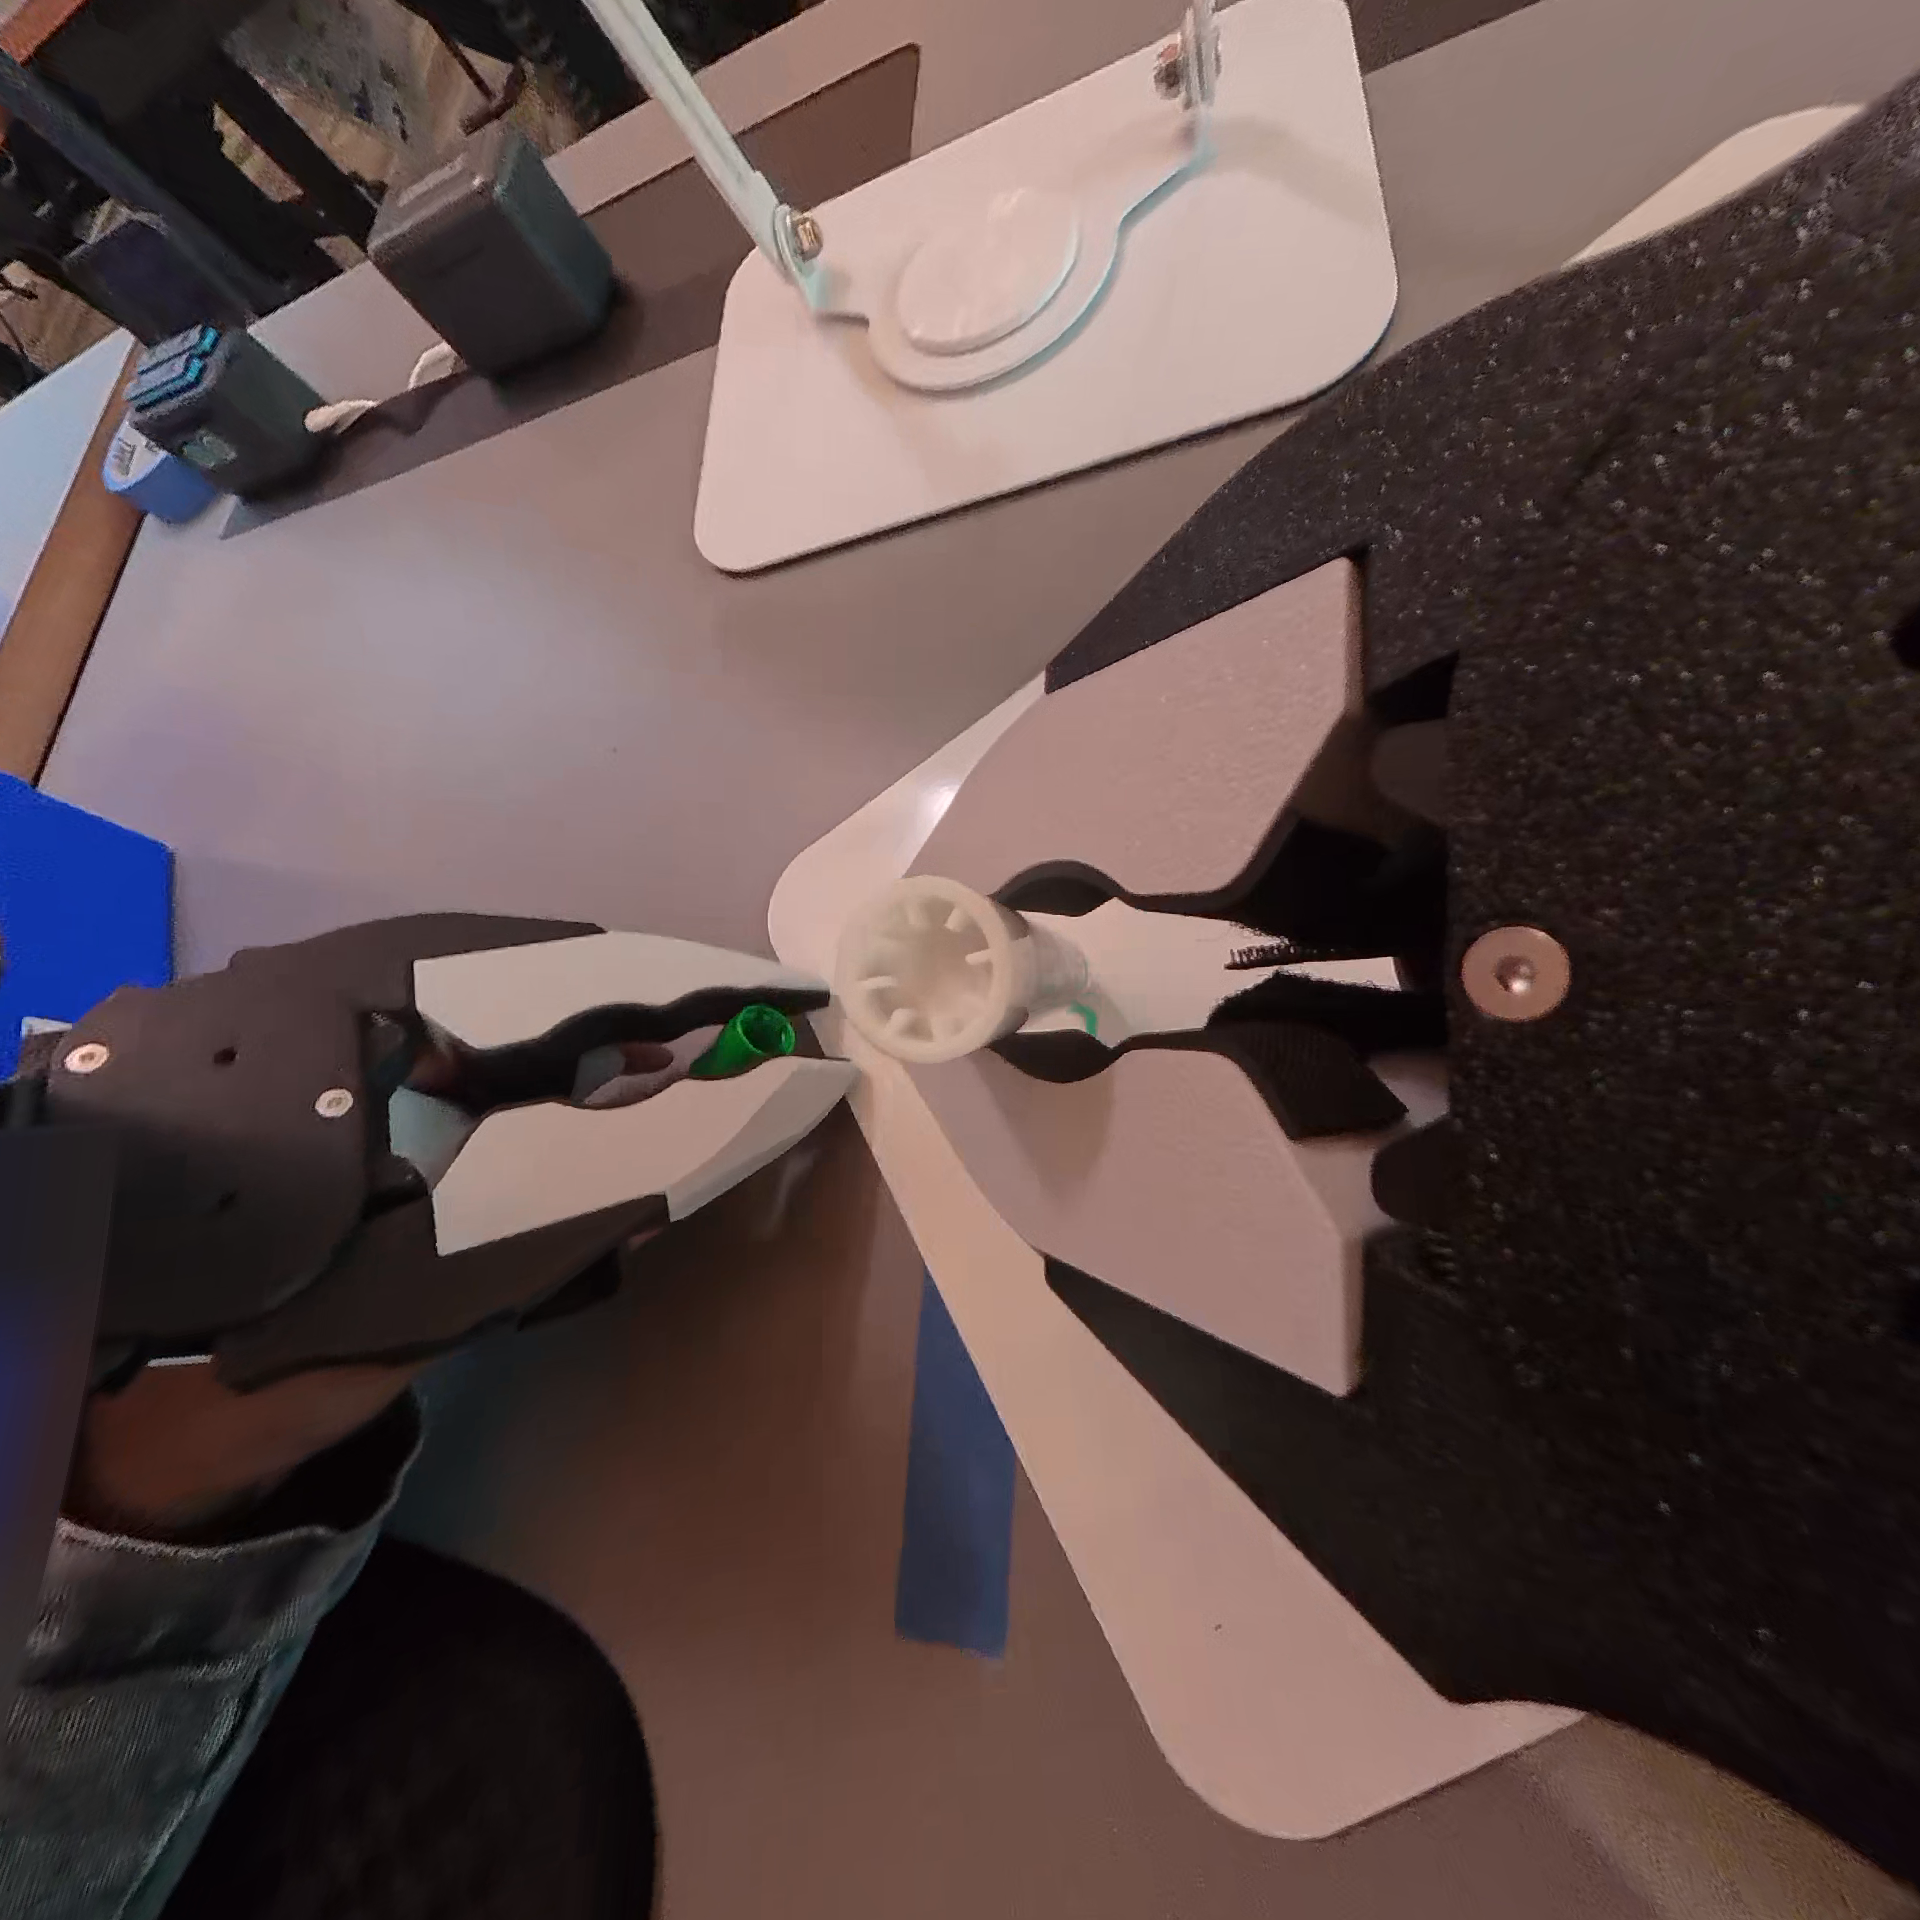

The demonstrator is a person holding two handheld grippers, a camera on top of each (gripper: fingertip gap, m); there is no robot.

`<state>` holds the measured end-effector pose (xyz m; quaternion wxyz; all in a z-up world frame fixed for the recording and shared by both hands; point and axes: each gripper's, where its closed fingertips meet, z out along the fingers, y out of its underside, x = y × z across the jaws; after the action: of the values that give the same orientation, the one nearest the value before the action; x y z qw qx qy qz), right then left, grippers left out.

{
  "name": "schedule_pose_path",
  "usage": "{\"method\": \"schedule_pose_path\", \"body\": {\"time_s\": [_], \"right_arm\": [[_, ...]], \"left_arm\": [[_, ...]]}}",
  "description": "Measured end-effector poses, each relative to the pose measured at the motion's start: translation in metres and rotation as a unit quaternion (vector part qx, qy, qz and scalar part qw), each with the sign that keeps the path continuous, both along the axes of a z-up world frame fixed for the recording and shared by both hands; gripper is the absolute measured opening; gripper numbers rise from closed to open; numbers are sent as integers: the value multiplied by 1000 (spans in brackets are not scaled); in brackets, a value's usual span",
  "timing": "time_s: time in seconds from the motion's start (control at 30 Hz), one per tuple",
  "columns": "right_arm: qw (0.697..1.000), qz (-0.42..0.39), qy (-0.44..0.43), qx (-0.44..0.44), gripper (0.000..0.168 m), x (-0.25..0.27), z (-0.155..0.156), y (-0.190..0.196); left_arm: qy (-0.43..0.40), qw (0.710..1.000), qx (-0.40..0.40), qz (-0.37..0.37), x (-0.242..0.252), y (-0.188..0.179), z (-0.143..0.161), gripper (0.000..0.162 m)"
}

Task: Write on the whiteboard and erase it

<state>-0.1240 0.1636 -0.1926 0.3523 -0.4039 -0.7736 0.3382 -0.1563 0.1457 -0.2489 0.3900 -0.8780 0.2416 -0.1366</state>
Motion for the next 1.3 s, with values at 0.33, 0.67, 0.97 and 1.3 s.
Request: {"method": "schedule_pose_path", "body": {"time_s": [0.33, 0.67, 0.97, 1.3], "right_arm": [[1000, -11, 10, 8, 18, -14, -2, 17], [999, -19, 3, -28, 18, 12, 8, 9], [999, -35, 1, -12, 18, -7, -3, 36], [999, -36, -8, -39, 18, 24, 4, 23]], "left_arm": [[1, 1000, 1, -2, 0, 0, 0, 19], [1, 1000, 1, -2, 0, 0, -1, 19], [2, 1000, 1, -4, 1, 0, -1, 19], [1, 1000, 1, -4, 1, 0, -1, 19]]}}
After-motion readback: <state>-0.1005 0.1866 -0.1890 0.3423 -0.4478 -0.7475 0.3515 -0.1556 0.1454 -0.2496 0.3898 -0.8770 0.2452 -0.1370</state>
